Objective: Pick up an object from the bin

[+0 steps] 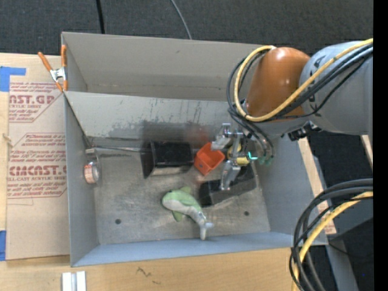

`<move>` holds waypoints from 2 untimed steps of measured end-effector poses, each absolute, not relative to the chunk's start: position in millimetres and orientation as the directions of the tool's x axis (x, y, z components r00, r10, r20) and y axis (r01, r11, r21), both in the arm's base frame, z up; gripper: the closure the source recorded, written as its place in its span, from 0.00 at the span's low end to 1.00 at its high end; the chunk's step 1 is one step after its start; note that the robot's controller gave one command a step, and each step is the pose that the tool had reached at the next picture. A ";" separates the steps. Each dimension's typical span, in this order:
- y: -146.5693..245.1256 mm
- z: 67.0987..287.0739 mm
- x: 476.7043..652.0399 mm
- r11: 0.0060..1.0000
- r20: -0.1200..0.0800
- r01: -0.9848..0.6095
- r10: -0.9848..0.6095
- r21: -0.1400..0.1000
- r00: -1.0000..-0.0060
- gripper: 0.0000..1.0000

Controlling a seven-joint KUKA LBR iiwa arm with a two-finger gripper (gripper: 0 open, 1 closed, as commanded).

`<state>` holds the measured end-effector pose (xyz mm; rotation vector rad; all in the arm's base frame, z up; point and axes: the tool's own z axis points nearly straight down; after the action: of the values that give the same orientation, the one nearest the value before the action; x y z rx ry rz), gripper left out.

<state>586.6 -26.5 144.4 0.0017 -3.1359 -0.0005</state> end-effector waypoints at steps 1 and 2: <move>-26.6 148.5 588.6 1.000 -0.002 -0.001 -0.001 0.000 -1.000 0.00; 7.0 94.6 545.0 0.994 -0.005 0.112 0.112 0.001 -0.994 0.00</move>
Offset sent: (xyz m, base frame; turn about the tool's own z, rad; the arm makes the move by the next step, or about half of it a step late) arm -0.0611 0.0485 -0.0744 0.1569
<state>545.0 7.0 94.6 -0.1772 -3.1416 -0.0011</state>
